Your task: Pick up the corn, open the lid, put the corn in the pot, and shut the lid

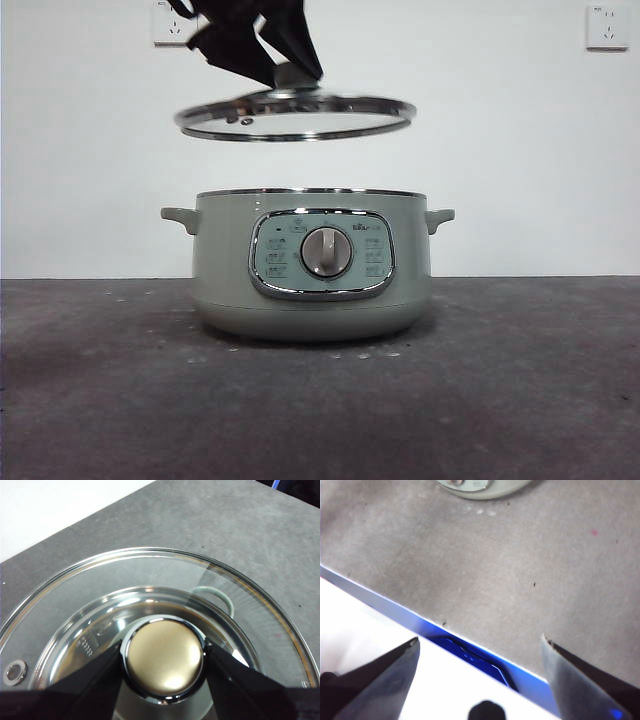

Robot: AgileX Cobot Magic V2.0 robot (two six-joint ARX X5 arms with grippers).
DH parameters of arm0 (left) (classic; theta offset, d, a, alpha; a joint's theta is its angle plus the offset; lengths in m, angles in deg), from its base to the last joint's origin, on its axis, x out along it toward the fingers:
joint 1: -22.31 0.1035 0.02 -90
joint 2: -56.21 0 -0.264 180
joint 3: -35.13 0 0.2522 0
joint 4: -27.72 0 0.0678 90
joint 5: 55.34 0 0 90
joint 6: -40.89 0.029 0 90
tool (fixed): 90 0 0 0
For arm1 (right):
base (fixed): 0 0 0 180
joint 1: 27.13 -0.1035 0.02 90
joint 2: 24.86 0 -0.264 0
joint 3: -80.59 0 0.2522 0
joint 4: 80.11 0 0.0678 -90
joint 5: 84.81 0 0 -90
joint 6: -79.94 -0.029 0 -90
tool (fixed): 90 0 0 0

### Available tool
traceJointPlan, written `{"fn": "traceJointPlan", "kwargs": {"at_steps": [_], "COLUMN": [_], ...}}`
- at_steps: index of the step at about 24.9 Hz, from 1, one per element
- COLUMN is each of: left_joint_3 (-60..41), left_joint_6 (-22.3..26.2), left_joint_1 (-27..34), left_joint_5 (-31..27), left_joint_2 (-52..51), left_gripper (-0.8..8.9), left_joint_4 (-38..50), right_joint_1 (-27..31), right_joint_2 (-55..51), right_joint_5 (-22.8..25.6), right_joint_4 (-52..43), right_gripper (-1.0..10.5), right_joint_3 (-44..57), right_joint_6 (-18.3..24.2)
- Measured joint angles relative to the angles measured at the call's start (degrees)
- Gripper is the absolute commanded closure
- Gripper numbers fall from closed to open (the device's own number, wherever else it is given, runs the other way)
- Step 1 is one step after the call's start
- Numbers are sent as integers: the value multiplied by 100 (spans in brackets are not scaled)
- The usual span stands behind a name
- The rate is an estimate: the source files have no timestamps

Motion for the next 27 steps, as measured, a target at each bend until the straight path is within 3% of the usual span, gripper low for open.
{"fn": "traceJointPlan", "kwargs": {"at_steps": [6,27], "left_joint_3": [118,118], "left_joint_6": [0,-2], "left_joint_1": [-22,-90], "left_joint_5": [-59,-203], "left_joint_2": [514,874], "left_gripper": [821,821], "left_joint_4": [162,168], "right_joint_1": [0,0], "right_joint_2": [-466,-490], "right_joint_5": [44,234], "right_joint_4": [0,0], "right_gripper": [541,541], "right_joint_3": [52,52], "right_joint_6": [-214,-214]}}
